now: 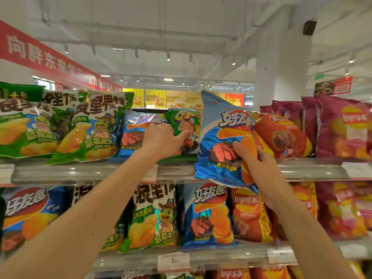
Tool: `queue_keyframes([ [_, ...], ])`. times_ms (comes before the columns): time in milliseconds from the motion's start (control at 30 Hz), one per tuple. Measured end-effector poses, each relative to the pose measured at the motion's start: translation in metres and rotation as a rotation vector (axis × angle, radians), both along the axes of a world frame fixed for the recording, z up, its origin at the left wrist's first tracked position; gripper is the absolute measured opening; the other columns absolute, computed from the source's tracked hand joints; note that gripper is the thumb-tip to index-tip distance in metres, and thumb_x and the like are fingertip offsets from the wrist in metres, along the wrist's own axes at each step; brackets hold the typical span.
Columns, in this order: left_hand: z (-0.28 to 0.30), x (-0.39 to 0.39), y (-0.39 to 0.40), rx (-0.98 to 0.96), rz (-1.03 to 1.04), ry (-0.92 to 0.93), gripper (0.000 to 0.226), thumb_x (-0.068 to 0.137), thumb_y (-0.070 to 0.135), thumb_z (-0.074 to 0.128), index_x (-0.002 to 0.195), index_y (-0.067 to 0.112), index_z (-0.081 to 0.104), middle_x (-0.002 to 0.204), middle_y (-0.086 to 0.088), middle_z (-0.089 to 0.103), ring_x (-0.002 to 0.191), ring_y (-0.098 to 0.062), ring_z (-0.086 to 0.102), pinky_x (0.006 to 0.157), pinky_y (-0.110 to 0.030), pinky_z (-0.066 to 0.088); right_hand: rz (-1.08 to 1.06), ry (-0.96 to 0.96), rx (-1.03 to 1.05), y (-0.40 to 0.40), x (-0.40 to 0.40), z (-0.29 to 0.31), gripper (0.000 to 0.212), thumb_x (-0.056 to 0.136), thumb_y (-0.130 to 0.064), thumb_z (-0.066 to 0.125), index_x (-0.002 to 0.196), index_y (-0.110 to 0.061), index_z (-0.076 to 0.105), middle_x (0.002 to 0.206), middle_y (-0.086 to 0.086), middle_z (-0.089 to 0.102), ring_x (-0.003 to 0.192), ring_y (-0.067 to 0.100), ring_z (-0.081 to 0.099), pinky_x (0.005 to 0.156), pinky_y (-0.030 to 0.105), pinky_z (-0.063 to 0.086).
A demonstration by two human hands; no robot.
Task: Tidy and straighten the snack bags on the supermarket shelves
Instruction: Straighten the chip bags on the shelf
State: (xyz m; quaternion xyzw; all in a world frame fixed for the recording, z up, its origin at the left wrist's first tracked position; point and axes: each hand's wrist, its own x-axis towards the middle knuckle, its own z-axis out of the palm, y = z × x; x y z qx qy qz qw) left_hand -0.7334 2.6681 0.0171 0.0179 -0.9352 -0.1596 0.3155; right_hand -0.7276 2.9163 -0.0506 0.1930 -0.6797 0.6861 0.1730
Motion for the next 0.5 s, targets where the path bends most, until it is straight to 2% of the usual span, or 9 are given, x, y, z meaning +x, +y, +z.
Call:
queue_keyframes([
  [67,-0.001,-0.002,0.000,0.074,-0.059,0.051,0.059,0.097,0.065,0.050,0.072,0.012,0.058,0.071,-0.005,0.059,0.088,-0.031,0.061,0.083,-0.046,0.047,0.012,-0.006,-0.009,0.001,-0.001,-0.001,0.079,0.067,-0.071,0.079,0.096,-0.001,0.058,0.078,0.005,0.053,0.067,0.014,0.054,0.063,0.033,0.046],
  [133,-0.003,-0.003,0.001,0.137,-0.108,0.078,0.046,0.097,0.061,0.054,0.093,0.015,0.057,0.084,-0.002,0.061,0.087,-0.026,0.059,0.077,-0.042,0.047,0.006,-0.009,-0.010,0.002,0.000,0.000,0.075,0.067,-0.071,0.077,0.093,-0.003,0.058,0.073,0.003,0.052,0.060,0.011,0.052,0.056,0.027,0.044],
  [200,-0.005,-0.004,0.002,0.217,-0.164,0.094,0.040,0.098,0.056,0.057,0.099,0.015,0.055,0.088,0.000,0.060,0.085,-0.021,0.058,0.071,-0.039,0.044,0.016,-0.005,-0.006,0.001,0.000,0.000,0.064,0.068,-0.070,0.076,0.087,-0.012,0.058,0.068,0.001,0.052,0.049,0.007,0.045,0.046,0.020,0.039],
  [267,-0.006,-0.005,0.003,0.289,-0.223,0.133,0.032,0.099,0.047,0.060,0.100,0.015,0.056,0.095,-0.001,0.062,0.089,-0.020,0.059,0.071,-0.036,0.044,0.024,-0.003,-0.003,0.001,-0.001,0.001,0.056,0.071,-0.068,0.076,0.083,-0.016,0.057,0.070,0.006,0.050,0.046,0.007,0.040,0.042,0.020,0.036],
  [367,-0.004,-0.006,0.003,0.338,-0.276,0.162,0.019,0.100,0.039,0.062,0.104,0.020,0.058,0.112,0.001,0.061,0.104,-0.020,0.059,0.082,-0.035,0.047,0.037,0.001,0.004,0.003,-0.003,-0.001,0.053,0.071,-0.071,0.076,0.074,-0.021,0.058,0.072,0.005,0.050,0.055,0.010,0.047,0.053,0.025,0.043],
  [433,0.001,-0.006,0.002,0.462,-0.306,0.086,0.018,0.097,0.038,0.066,0.106,0.025,0.056,0.118,0.002,0.060,0.107,-0.022,0.061,0.079,-0.035,0.051,0.046,-0.004,-0.005,0.003,-0.005,-0.001,0.064,0.070,-0.072,0.077,0.088,-0.012,0.065,0.081,0.006,0.057,0.074,0.019,0.057,0.072,0.036,0.049],
  [500,0.008,-0.006,0.001,0.618,-0.309,-0.018,0.031,0.092,0.040,0.073,0.114,0.025,0.057,0.112,0.000,0.066,0.101,-0.023,0.068,0.078,-0.038,0.057,0.052,-0.016,-0.016,0.003,-0.004,0.000,0.072,0.071,-0.070,0.077,0.099,-0.006,0.063,0.086,0.014,0.059,0.080,0.029,0.060,0.081,0.043,0.052],
])
